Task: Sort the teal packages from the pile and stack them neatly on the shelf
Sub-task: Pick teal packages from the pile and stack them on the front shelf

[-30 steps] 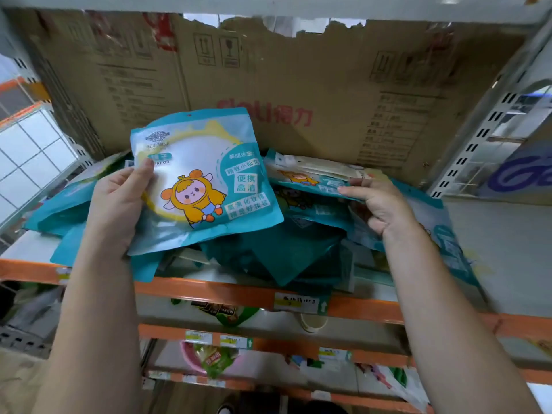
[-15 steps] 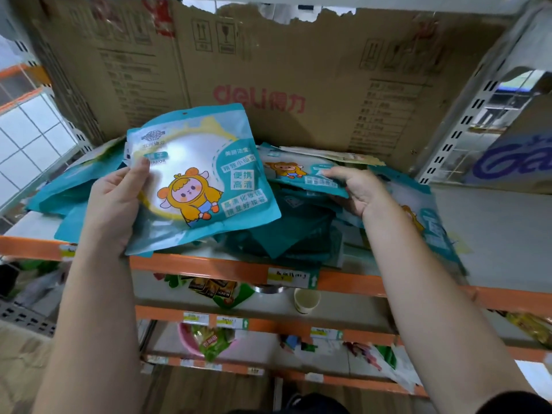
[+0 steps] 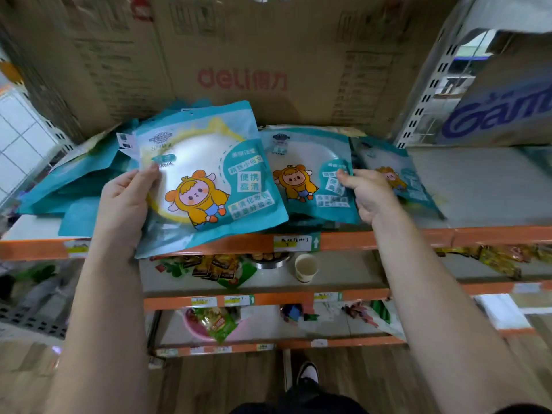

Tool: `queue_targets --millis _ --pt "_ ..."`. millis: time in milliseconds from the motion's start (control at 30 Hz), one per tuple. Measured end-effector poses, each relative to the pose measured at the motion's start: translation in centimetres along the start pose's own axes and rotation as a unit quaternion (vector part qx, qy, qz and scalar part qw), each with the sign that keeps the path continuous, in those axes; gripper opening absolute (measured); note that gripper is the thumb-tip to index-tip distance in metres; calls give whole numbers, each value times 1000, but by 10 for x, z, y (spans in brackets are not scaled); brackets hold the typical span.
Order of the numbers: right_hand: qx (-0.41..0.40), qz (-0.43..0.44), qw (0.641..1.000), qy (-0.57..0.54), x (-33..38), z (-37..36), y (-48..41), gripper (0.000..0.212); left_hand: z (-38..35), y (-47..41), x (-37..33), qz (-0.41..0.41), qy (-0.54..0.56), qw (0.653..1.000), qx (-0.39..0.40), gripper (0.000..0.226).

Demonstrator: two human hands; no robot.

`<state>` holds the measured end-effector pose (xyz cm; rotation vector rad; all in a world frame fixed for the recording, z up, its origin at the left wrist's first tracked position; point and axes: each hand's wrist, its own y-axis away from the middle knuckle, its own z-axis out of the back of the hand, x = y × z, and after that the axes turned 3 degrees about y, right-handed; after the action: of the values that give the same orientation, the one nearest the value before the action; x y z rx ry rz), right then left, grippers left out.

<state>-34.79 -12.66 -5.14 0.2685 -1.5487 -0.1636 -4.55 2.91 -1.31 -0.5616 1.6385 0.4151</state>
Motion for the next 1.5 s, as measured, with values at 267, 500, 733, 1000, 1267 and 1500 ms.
queue_targets --millis 267,500,733,1000,1267,1500 --pt "-122 39 991 28 -19 66 19 15 -54 5 11 33 13 999 7 33" --pt "-186 67 975 103 -31 165 29 18 -150 21 28 52 48 989 132 28" --pt "-249 63 959 121 -44 302 29 21 -276 59 70 93 73 978 174 15" --pt "-279 50 950 133 -62 432 23 25 -392 110 108 94 64 978 176 25" --pt "-299 65 935 180 -63 511 -19 19 -486 110 140 122 39 977 170 21" --pt "-309 51 918 242 -39 595 -80 25 -588 84 170 159 57 977 129 12"
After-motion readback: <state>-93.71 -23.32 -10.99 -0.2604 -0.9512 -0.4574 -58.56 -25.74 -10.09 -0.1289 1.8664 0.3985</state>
